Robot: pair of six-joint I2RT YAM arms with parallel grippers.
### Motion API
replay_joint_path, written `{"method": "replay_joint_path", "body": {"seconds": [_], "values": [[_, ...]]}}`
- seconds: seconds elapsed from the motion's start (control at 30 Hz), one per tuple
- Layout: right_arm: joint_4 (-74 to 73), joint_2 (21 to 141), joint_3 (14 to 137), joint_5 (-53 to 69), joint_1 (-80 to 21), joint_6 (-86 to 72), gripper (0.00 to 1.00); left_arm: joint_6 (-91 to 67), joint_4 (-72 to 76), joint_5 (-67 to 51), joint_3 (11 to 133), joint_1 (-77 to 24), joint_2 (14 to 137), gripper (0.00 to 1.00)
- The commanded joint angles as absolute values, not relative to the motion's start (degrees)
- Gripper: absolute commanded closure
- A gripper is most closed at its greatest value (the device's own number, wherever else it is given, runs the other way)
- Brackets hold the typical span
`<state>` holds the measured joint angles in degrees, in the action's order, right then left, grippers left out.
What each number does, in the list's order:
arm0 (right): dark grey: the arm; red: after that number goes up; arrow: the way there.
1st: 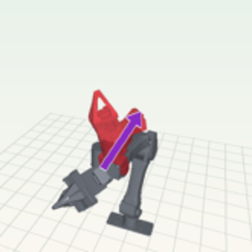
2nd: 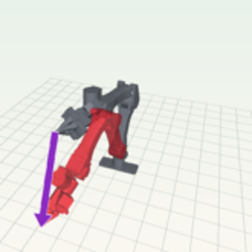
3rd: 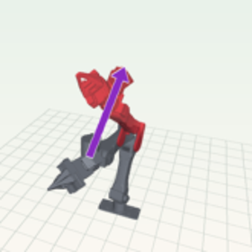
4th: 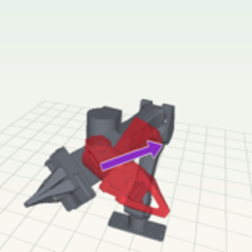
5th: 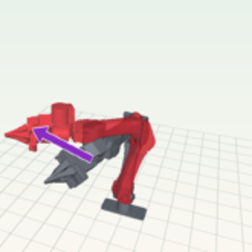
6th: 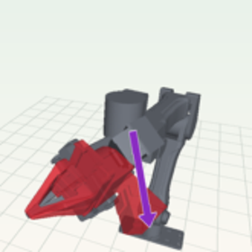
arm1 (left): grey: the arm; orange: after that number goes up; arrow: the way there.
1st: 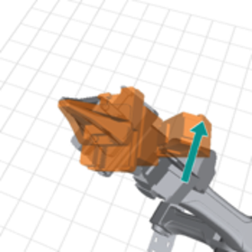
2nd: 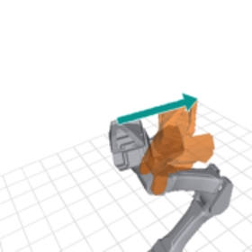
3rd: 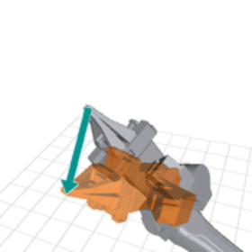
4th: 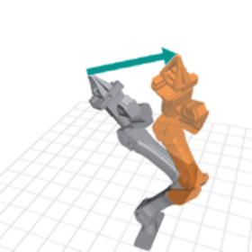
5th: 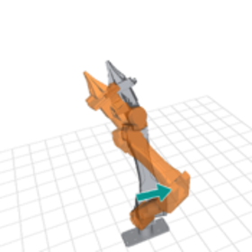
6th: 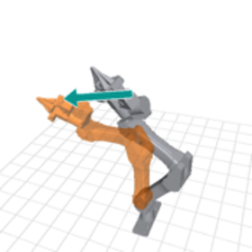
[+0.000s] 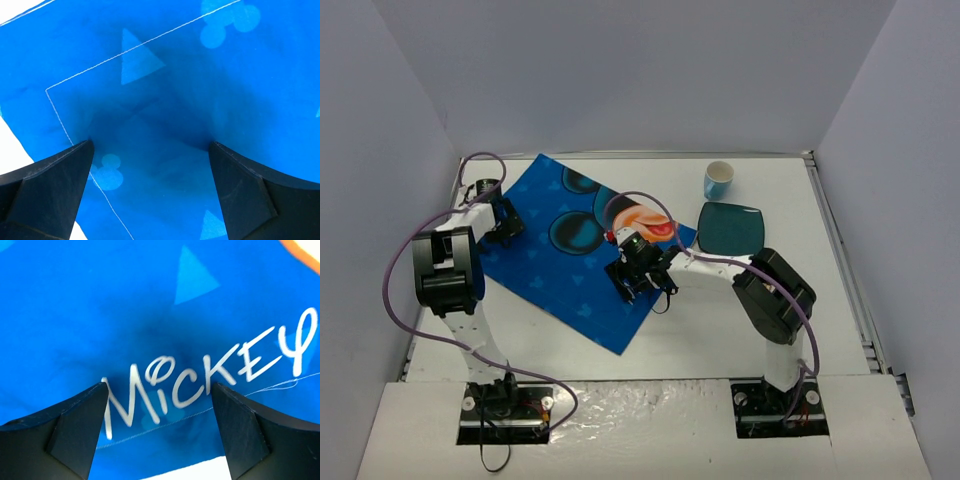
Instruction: Set the dinner table for one person
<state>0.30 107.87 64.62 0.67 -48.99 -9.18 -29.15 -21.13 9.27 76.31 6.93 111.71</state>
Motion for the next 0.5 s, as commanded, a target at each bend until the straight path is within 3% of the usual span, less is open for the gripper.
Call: {"method": "replay_joint_path", "body": {"seconds": [0.0, 0.47], "values": [[-4.54, 105.9, 60.9, 3.97, -51.85, -15.95, 0.19, -27.77, -24.14, 11.74, 75.43, 8.1, 110.23, 0.04], [-6.46, 102.88, 60.05, 5.14, -57.13, -23.92, 0.17, -25.86, -23.99, 12.83, 75.56, 9.84, 109.38, 0.06]]}}
